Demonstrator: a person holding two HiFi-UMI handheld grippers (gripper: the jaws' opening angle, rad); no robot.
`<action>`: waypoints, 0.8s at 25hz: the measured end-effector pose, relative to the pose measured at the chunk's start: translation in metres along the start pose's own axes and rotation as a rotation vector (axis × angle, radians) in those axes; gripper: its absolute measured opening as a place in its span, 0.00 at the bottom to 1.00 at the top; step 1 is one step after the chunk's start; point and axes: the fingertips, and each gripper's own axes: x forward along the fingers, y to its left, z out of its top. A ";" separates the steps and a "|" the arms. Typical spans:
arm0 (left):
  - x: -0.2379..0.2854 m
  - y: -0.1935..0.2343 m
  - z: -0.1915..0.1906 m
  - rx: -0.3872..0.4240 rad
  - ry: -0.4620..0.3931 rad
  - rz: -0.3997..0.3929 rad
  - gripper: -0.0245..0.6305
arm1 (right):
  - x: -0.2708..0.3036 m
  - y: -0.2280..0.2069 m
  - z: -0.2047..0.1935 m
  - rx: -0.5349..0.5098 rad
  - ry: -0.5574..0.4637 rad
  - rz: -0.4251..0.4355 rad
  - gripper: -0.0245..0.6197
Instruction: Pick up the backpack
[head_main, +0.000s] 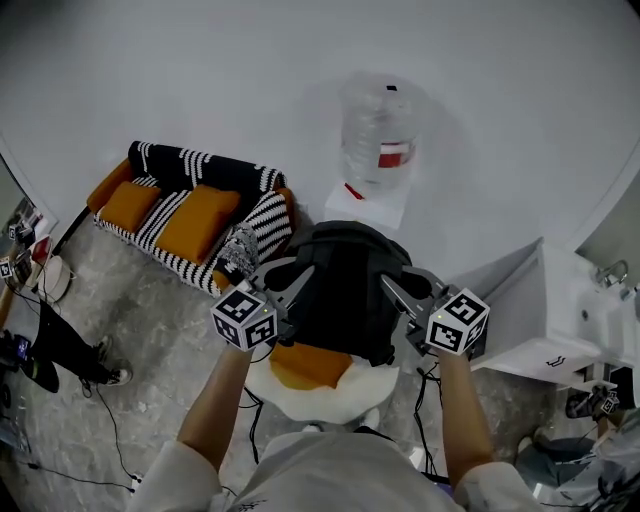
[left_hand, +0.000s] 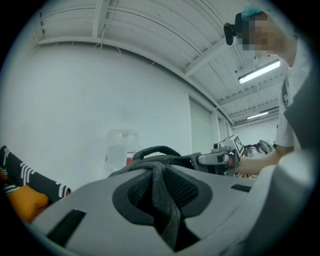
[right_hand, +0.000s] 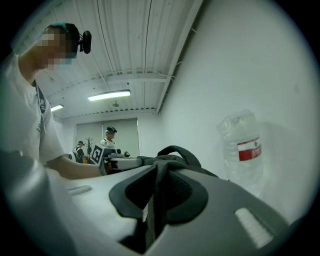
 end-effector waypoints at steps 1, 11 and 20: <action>0.000 0.001 0.000 0.000 -0.001 0.000 0.13 | 0.001 -0.001 0.000 -0.002 0.000 -0.001 0.10; 0.006 0.009 -0.001 -0.008 -0.004 0.003 0.13 | 0.007 -0.010 0.001 -0.012 0.008 -0.004 0.10; 0.008 0.008 0.001 0.001 -0.011 0.001 0.13 | 0.005 -0.010 0.002 -0.009 0.004 -0.003 0.10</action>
